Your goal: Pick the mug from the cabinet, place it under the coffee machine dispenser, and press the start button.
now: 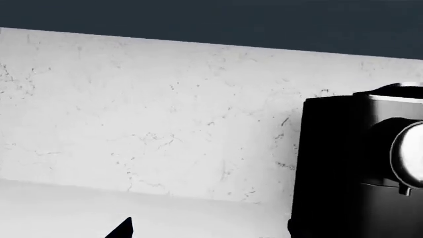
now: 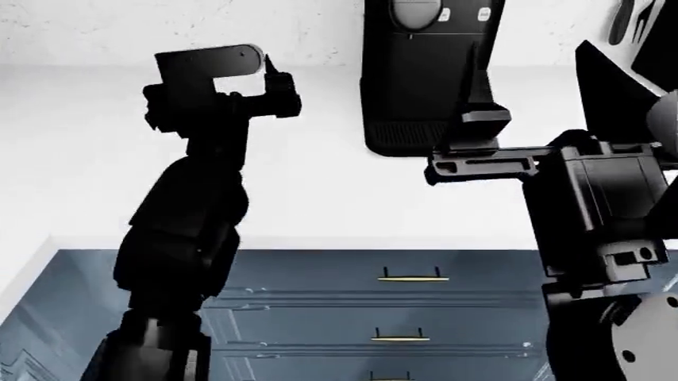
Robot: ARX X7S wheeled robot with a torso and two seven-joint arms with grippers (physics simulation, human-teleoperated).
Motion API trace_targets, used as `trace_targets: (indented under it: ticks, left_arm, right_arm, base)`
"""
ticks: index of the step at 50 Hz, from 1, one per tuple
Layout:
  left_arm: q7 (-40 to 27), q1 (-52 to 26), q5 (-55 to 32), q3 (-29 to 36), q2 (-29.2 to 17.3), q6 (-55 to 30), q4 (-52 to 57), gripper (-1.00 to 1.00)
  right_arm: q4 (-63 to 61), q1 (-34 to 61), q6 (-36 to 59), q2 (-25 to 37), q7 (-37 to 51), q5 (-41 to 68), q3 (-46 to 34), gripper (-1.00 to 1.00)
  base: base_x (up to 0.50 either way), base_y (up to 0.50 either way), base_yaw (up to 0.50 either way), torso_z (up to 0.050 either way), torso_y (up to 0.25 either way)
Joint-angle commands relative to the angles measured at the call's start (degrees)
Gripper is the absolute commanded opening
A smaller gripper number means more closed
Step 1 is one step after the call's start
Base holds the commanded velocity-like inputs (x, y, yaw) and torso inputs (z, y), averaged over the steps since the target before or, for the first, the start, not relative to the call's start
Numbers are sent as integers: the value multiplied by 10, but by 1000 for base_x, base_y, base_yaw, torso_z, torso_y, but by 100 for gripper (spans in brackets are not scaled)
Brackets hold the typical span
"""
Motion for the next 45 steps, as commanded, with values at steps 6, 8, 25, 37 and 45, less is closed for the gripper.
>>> trace_targets:
  ticks: [6, 8, 25, 37, 45]
  left_arm:
    - [9, -272, -98, 112, 23, 218, -645, 100]
    - [33, -269, -71, 63, 23, 219, -645, 100]
    - [88, -268, 23, -116, 26, 267, -645, 100]
    - [107, -268, -5, -81, 26, 267, -645, 100]
    - [103, -267, -9, -71, 26, 269, -645, 100]
  right_arm:
    - [180, 401, 182, 25, 264, 377, 27, 100]
    - [193, 418, 185, 25, 280, 394, 22, 100]
    - [266, 529, 188, 33, 361, 473, -38, 100]
    - [284, 571, 179, 40, 391, 465, -57, 100]
    - [274, 571, 165, 50, 401, 454, -52, 100]
  base:
    - [500, 0, 0, 0, 0]
    - [500, 0, 0, 0, 0]
    - [500, 0, 0, 0, 0]
    - [500, 0, 0, 0, 0]
    - [500, 0, 0, 0, 2]
